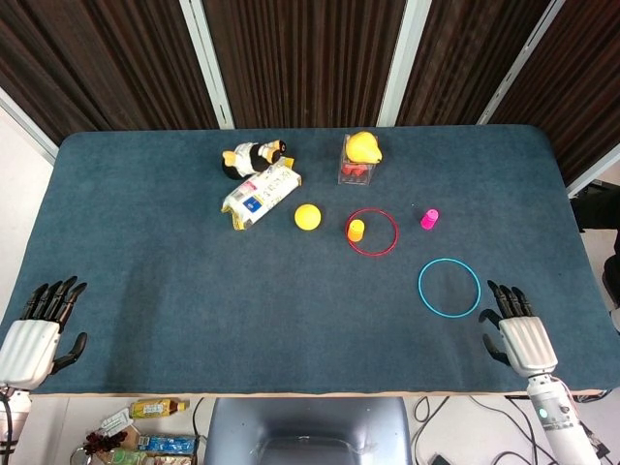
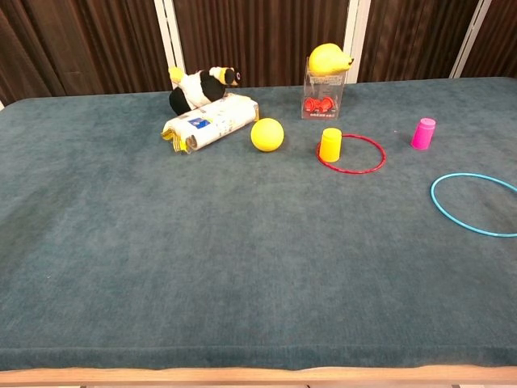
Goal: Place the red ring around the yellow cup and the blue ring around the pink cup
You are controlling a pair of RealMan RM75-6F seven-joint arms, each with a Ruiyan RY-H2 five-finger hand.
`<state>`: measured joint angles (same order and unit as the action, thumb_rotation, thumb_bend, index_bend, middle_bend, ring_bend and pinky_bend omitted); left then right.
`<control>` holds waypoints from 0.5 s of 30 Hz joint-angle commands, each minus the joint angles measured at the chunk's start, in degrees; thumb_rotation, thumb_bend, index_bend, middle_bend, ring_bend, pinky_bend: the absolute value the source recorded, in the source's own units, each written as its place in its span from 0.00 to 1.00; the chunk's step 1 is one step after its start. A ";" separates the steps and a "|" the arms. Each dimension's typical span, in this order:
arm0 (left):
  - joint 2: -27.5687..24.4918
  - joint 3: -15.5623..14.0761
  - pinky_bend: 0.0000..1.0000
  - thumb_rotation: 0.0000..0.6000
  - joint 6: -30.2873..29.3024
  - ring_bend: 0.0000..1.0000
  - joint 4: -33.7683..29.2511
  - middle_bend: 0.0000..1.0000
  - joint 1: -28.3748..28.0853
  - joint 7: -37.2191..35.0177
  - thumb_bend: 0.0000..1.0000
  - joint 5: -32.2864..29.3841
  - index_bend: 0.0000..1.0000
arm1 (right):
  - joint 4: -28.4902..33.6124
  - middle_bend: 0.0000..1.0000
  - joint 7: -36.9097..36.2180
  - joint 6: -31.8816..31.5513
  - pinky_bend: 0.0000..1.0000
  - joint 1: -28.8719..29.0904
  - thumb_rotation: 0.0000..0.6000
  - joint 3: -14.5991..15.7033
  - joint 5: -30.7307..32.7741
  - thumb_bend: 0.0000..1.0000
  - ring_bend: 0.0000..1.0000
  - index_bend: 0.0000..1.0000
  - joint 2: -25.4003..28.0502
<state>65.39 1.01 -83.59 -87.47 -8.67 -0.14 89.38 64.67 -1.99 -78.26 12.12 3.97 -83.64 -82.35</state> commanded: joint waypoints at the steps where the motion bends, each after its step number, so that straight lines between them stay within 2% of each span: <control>1: 0.03 0.06 0.06 1.00 0.09 0.00 0.03 0.00 -0.03 -0.03 0.43 -0.12 0.00 | -4.43 0.05 -1.58 3.86 0.00 1.47 1.00 -1.66 0.98 0.49 0.00 0.57 -2.09; 9: 0.06 0.24 0.06 1.00 0.32 0.00 0.15 0.00 -0.12 0.07 0.43 -0.54 0.00 | -10.62 0.05 -1.62 9.27 0.00 4.02 1.00 -3.02 1.13 0.49 0.00 0.59 -5.68; 15: 0.01 0.32 0.06 1.00 0.67 0.00 0.16 0.00 -0.26 0.17 0.43 -0.82 0.00 | -12.87 0.06 -3.07 10.18 0.00 4.76 1.00 -3.75 0.68 0.49 0.00 0.60 -7.09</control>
<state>65.41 1.33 -82.92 -87.31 -8.93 0.03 88.57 51.96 -4.94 -68.16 16.77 0.32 -82.85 -89.30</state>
